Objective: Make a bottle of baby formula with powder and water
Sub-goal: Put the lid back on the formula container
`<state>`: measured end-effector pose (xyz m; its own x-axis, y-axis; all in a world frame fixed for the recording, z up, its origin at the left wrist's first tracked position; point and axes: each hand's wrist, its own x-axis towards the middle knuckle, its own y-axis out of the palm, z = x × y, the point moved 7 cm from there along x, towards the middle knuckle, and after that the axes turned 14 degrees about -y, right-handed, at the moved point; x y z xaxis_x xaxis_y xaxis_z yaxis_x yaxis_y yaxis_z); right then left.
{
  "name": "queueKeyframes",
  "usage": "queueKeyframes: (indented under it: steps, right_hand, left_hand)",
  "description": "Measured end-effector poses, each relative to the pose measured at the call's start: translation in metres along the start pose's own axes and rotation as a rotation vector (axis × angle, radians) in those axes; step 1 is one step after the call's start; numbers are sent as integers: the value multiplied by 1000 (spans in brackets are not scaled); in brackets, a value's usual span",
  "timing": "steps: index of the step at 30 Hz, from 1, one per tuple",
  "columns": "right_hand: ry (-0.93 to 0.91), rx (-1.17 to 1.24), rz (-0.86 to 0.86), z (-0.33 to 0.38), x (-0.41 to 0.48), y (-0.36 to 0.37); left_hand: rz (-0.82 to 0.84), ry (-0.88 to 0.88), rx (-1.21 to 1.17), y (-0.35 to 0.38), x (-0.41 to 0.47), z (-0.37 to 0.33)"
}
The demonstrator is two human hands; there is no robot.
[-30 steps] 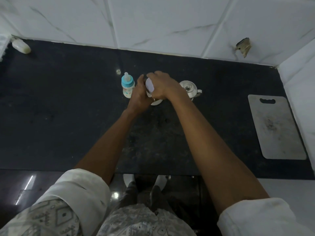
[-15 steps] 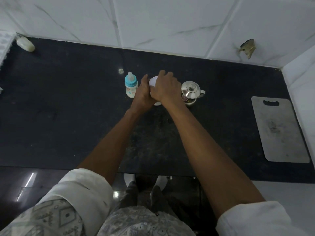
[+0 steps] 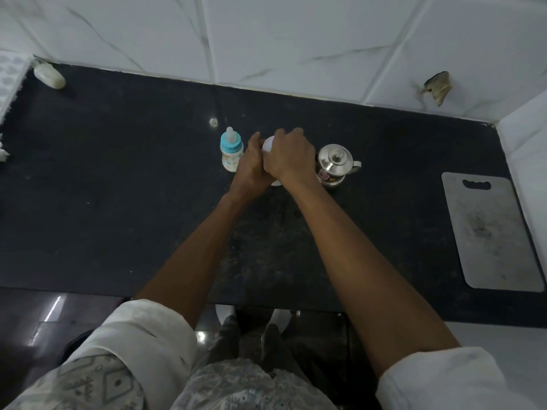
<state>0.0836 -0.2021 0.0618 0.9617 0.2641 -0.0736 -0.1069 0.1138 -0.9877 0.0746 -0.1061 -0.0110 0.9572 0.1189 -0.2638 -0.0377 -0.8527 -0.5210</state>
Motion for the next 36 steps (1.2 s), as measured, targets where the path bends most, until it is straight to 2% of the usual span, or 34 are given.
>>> queueKeyframes:
  steps: [3,8,11,14,17,19,23,25,28,31,36]
  right_hand:
    - [6,45,1,-5,3,2]
    - [-196,53,315,-4,13,9]
    - [-274,63,379,1,17,12]
    - [-230,5,265,1,16,8]
    - [-57,-28,41,-5,6,4]
    - [8,-13,-48,-5,-1,6]
    - [-24,27,19,-8,2,6]
    - [-170,71,173,-5,5,8]
    - [-326,110,373,-1,5,10]
    - [-314,64,295,-1,7,9]
    - [-134,-57,67,-1,-3,11]
  left_hand:
    - [-3,16,2,2,1,1]
    - [3,49,15,3,-2,-2]
    - [9,3,32,2,1,1]
    - [19,26,28,5,-1,1]
    - [-5,42,25,6,-1,3]
    - [-5,6,0,5,2,6]
    - [-16,33,0,2,0,2]
    - [-34,100,12,2,-4,-2]
    - [-20,87,27,2,-4,-3]
    - [-16,83,26,3,-5,-2]
    - [-40,159,23,0,-14,-9]
